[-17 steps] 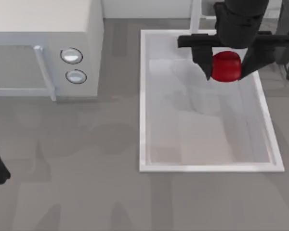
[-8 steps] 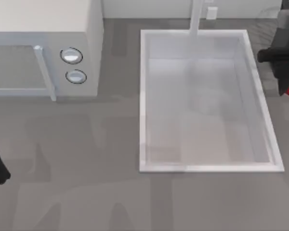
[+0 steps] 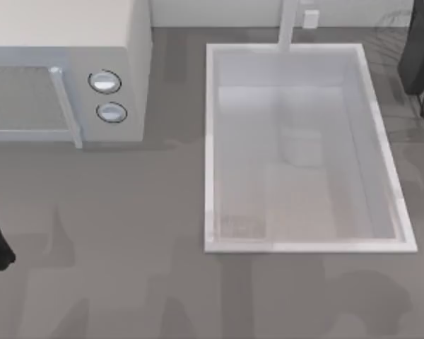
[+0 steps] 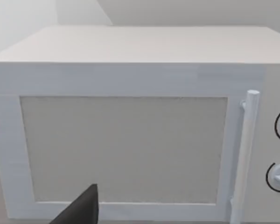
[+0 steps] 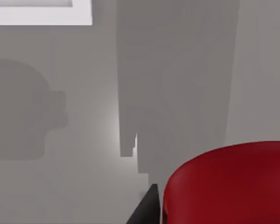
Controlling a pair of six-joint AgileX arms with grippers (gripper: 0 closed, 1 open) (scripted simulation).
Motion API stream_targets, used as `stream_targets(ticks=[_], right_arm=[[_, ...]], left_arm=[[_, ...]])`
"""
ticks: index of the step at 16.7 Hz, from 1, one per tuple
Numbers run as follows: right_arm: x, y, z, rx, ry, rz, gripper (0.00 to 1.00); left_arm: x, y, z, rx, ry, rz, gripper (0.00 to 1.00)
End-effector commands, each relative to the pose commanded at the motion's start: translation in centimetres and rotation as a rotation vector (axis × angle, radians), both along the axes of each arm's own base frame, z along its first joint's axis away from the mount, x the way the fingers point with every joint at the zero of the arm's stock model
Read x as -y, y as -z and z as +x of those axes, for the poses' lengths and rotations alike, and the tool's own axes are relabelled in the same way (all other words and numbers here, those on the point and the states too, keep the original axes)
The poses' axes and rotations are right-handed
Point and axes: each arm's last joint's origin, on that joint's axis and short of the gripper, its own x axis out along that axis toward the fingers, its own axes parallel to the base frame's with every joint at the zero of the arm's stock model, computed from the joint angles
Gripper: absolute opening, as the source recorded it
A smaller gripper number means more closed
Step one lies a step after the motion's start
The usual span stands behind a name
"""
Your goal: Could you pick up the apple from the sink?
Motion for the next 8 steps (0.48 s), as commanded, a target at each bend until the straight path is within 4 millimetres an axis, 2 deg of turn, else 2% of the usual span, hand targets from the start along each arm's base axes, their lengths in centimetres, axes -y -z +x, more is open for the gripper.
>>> stream_targets(ticks=[6, 8], right_arm=[[0.2, 0.2, -0.3, -0.001, -0.001, 0.000, 0.00], [0.2, 1.2, -0.2, -0.005, -0.001, 0.000, 0.00]], left_arm=[[0.0, 0.0, 0.0, 0.000, 0.000, 0.000, 1.00], [0.0, 0.0, 0.0, 0.000, 0.000, 0.000, 1.00]])
